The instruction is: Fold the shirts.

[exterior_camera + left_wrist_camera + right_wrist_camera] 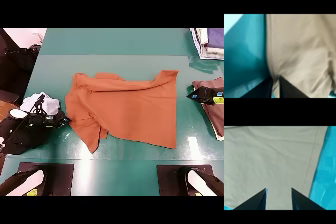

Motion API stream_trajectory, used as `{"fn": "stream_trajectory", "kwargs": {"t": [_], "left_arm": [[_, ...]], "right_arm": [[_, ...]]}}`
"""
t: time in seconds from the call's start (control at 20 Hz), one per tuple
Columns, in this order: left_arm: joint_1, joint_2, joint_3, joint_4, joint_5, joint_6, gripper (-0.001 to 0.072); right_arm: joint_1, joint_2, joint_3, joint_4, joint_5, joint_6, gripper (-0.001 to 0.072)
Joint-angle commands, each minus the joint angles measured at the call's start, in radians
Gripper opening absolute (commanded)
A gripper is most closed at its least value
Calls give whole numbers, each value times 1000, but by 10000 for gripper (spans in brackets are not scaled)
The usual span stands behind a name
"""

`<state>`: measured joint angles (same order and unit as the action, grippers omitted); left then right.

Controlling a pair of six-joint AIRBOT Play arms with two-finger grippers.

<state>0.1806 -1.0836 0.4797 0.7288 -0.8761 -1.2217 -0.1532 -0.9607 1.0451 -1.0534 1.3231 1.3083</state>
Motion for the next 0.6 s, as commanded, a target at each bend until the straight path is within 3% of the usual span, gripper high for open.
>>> {"fn": "stream_trajectory", "kwargs": {"t": [0.0, 0.05, 0.1, 0.3, 0.4, 0.55], "left_arm": [[-80, 1, -2, -41, 39, 11, 127], [-107, 1, 0, -39, 38, 14, 48], [-125, 2, 10, -36, 32, 34, 27], [-127, 6, 149, 24, -66, 33, 26], [-127, 6, 236, 33, -116, 40, 27], [-127, 6, 314, 32, -135, 48, 27]], "right_arm": [[-1, 2, -6, 13, 31, 5, 355], [-1, 2, -19, 12, 36, 11, 355], [-2, 2, -43, 11, 45, 11, 355], [-114, 2, -228, 6, 126, 10, 355], [-200, 1, -338, 2, 167, -45, 384], [-285, 2, -474, 5, 138, -76, 383]]}}
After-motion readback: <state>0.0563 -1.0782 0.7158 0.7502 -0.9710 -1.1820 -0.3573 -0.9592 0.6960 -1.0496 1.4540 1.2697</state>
